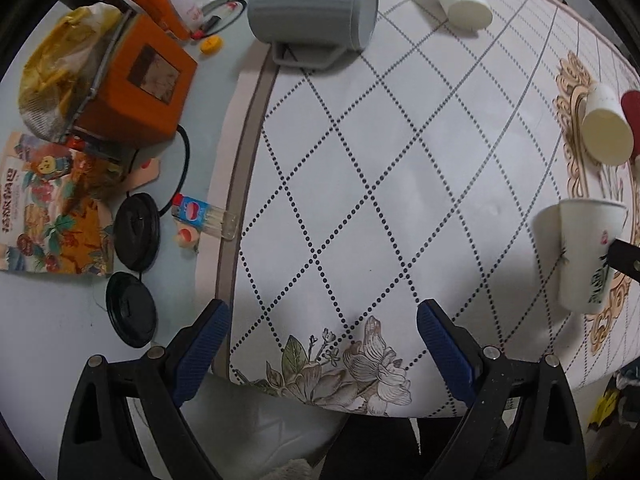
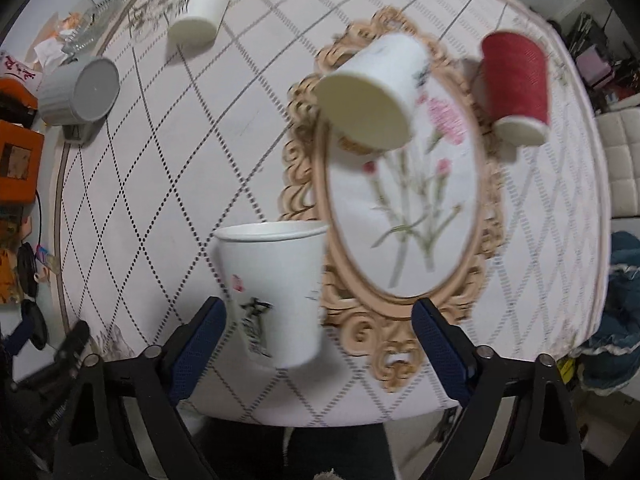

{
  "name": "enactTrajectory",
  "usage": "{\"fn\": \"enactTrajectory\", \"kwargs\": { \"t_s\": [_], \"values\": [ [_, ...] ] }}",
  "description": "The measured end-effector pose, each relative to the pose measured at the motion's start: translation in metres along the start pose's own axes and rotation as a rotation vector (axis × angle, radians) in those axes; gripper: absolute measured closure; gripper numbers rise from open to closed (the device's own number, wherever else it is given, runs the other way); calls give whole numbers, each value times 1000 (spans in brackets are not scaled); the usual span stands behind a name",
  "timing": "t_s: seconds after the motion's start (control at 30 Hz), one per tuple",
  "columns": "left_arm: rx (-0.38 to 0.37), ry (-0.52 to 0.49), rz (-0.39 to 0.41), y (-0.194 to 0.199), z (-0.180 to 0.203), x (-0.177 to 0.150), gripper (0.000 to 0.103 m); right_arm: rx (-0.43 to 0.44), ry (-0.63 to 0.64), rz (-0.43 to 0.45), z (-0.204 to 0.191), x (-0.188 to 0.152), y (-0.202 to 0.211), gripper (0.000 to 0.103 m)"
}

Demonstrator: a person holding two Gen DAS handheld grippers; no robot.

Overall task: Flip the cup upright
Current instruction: 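Bring the right tool to the cup and grasp it while the left tool releases it, then rotate the held cup with the right tool so its opening faces up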

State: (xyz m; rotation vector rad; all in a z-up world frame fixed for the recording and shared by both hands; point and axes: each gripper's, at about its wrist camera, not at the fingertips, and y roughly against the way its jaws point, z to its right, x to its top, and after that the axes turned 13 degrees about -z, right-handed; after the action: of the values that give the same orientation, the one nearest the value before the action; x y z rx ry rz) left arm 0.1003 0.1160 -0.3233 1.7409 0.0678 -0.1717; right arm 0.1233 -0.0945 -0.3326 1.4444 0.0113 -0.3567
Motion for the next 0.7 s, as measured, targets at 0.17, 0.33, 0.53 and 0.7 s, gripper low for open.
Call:
{"fn": "enactTrajectory", "kwargs": {
  "t_s": [0.17, 0.33, 0.53, 0.7],
  "values": [
    [-12, -28, -20, -10, 2, 5, 7, 63, -31, -61, -9, 12, -21, 26],
    [-16, -64, -28, -15, 6, 9, 7, 83, -57, -71, -12, 14, -30, 39],
    [-21, -83, -18, -15, 3, 20, 7, 132, -90, -31, -8, 4, -24, 39],
    [-75, -66, -14, -13, -5, 38, 0, 178, -89, 101, -4, -1, -4, 39]
  ]
}}
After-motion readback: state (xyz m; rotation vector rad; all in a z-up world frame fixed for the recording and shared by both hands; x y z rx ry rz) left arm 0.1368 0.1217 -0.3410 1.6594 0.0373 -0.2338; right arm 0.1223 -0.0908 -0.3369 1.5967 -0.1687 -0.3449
